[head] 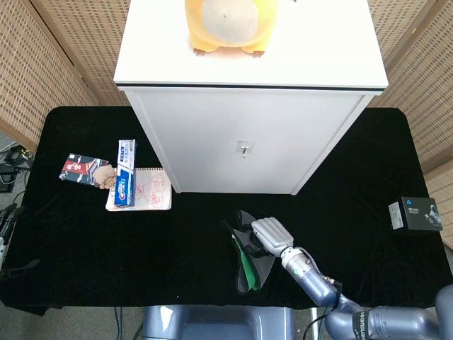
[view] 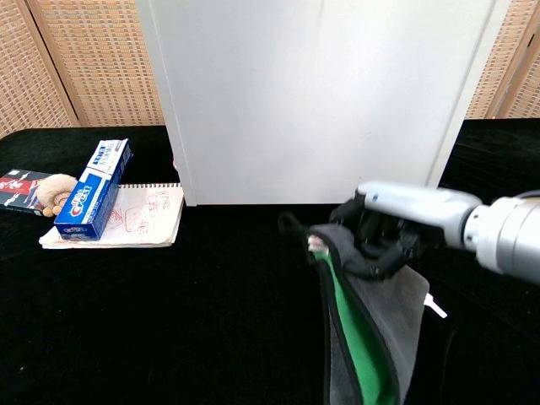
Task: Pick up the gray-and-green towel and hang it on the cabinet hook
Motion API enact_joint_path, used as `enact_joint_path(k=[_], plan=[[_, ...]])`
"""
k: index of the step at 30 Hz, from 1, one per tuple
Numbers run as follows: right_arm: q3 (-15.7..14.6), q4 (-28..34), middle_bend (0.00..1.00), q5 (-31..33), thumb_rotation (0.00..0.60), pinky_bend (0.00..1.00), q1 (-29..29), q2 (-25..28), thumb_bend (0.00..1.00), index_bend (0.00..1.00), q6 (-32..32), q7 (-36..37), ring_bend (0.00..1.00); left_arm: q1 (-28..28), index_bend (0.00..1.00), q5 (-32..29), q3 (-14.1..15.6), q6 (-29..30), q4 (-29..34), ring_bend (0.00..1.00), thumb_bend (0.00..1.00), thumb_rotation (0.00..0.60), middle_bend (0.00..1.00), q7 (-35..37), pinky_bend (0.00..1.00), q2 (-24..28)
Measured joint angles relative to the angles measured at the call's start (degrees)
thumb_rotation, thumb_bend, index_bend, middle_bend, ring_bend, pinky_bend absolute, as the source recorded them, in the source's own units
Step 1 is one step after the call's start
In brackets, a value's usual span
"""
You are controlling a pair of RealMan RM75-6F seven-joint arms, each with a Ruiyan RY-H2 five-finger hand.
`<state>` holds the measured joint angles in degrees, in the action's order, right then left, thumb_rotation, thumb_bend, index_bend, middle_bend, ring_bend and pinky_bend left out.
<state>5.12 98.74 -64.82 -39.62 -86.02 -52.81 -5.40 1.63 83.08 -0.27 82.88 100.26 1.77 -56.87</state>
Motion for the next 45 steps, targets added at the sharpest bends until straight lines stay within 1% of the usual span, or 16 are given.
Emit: enact_joint_path(k=[2,10,16,19,23,29,36,45], plan=[[1.32,1.75,1.00,-0.17,0.600,1.00,0.42,1.77,0.67,0.77,-0.35,2.46,1.00,-0.08,0.00,0.23,0.07,0.18,0.07,0.00,0.00,0.600,0.00,0.08,0.00,0.06],[8.18,9.21,1.00,0.78,0.600,1.00,1.42,9.67,0.67,0.77,-0.95,11.45,1.00,-0.25,0.00,0.89,0.30,0.57,0.14,0.00,0.00,0.600,0.00,0.46,0.00,0.20],[11.88,12.26,1.00,2.48,0.600,1.00,1.46,12.68,0.67,0.78,-0.19,16.66,1.00,-0.29,0.00,0.88,0.32,0.58,0.04,0.00,0.00,0.600,0.00,0.99,0.00,0.37],[14.33,14.10,1.00,3.92,0.600,1.00,1.30,14.85,0.67,0.78,0.50,19.44,1.00,-0.27,0.00,0.81,0.33,0.49,-0.01,0.00,0.00,0.600,0.00,1.06,0.00,0.39],[16.45,15.47,1.00,6.07,0.600,1.00,0.90,16.54,0.67,0.79,0.87,20.65,1.00,-0.25,0.00,0.84,0.36,0.45,-0.02,0.00,0.00,0.600,0.00,1.02,0.00,0.36],[18.25,16.74,1.00,9.05,0.600,1.00,0.50,18.05,0.67,0.79,-0.02,21.15,1.00,-0.30,0.00,0.76,0.33,0.52,-0.06,0.00,0.00,0.600,0.00,1.04,0.00,0.35],[17.95,17.07,1.00,8.65,0.600,1.00,0.96,18.99,0.67,0.79,-0.74,20.86,1.00,-0.31,0.00,0.82,0.41,0.52,-0.04,0.00,0.00,0.600,0.00,0.66,0.00,0.23],[17.71,16.98,1.00,7.67,0.600,1.00,1.79,20.06,0.68,0.80,-0.39,22.89,1.00,-0.27,0.00,0.72,0.42,0.43,0.01,0.00,0.00,0.600,0.00,0.15,0.00,0.04]])
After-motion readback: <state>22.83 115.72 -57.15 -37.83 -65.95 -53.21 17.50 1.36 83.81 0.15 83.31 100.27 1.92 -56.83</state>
